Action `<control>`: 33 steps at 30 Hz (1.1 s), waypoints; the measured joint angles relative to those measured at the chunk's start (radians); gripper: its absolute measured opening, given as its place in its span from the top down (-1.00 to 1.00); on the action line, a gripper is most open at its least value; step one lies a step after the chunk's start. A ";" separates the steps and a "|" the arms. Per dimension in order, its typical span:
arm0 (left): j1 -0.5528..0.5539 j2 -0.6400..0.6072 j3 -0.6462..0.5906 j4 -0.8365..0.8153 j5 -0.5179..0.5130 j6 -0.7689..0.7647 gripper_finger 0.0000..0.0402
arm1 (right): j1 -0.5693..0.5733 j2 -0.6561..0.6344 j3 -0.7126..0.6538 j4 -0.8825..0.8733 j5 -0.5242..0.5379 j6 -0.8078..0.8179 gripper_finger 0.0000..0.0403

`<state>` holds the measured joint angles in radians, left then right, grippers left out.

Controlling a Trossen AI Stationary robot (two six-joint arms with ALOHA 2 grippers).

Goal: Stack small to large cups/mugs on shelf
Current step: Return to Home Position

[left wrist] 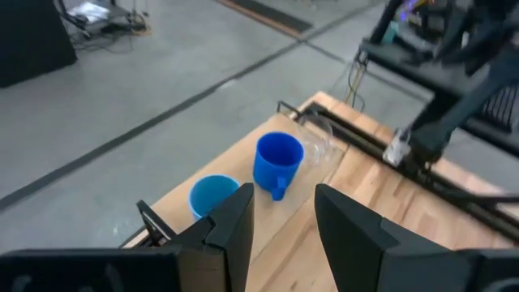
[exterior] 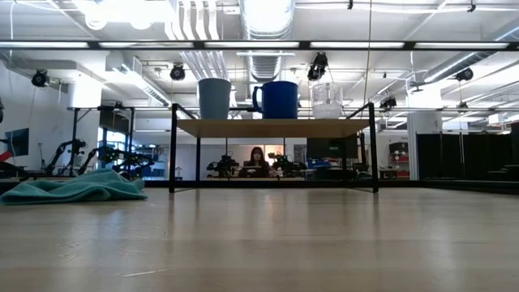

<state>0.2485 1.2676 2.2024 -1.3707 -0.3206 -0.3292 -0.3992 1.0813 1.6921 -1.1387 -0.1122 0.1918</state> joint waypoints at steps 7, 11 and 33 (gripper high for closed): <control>0.000 -0.101 -0.065 0.002 -0.078 -0.032 0.41 | 0.000 -0.269 -0.399 0.382 -0.109 0.090 0.67; 0.000 -0.165 -0.172 0.027 -0.123 -0.085 0.41 | 0.001 -0.378 -0.584 0.561 -0.237 0.137 0.67; 0.000 -0.863 -1.068 0.562 -0.113 -0.259 0.41 | 0.000 -0.794 -1.167 0.819 -0.260 0.333 0.67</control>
<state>0.2485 0.4047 1.1343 -0.8086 -0.4339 -0.5884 -0.3992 0.2873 0.5250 -0.3195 -0.3725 0.5243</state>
